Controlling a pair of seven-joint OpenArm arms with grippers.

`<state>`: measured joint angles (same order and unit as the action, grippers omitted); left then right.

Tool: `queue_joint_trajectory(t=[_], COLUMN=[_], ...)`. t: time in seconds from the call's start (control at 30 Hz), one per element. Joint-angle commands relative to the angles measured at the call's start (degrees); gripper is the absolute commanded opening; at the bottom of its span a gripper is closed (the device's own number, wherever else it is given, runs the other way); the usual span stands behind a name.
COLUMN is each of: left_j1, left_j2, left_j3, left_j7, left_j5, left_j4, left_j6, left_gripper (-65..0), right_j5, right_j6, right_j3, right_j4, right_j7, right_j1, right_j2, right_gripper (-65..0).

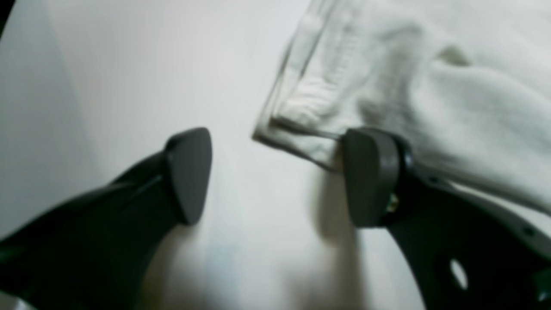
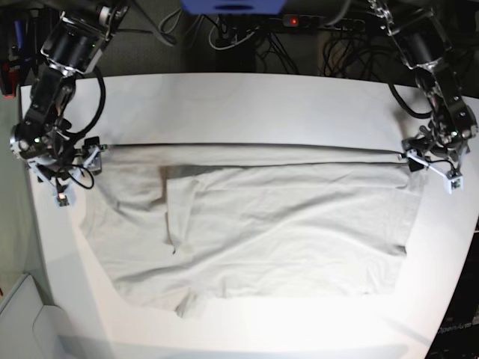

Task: Layout the t-shirt on the table in an organized manner, then fold the t-shirt properly
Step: 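Grasp the folded edge with both grippers and pull it taut, then lift the folded edge with both grippers and pull it apart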

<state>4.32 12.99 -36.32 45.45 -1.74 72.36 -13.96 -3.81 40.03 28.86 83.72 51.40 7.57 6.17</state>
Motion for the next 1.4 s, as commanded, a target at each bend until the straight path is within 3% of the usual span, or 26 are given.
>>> queue_joint_trajectory(t=[0.0,0.3,0.53,0.77,0.9,1.37], left_j1=[1.4,1.8,2.1,2.0,1.9,1.9], left_j2=[0.9,0.8,0.9,0.9,0.9,0.6], left_j3=[0.0,0.8,3.8,3.8,3.7,3.8], left_j7=[-0.7,-0.7,-2.9,-4.1,-4.0,-4.0], left_j5=[0.2,0.2,0.2,0.2,0.2,0.2], left_j4=[0.7,0.7,-3.8,-4.9,-4.2,-4.2], left_j6=[0.0,0.0,0.1,0.3,0.3,0.3], left_gripper=[-18.8,-20.7,-49.5,-52.3,-65.0,-65.0], right_j5=[0.8,0.7,0.7,0.7,1.0,0.8], right_j6=[0.0,0.0,0.0,0.0,0.0,0.0], right_j3=[0.1,0.1,0.1,0.1,0.1,-0.2], right_j4=[0.9,0.9,0.9,0.9,0.9,-0.3], right_j7=[-1.0,-1.0,-1.0,-0.9,-0.5,-0.5], right_j1=[0.9,0.9,0.9,0.9,0.9,0.9], right_j2=[0.7,0.7,0.7,2.4,2.7,2.5], right_gripper=[-19.1,-19.1,-19.1,-19.1,-19.0,-18.8])
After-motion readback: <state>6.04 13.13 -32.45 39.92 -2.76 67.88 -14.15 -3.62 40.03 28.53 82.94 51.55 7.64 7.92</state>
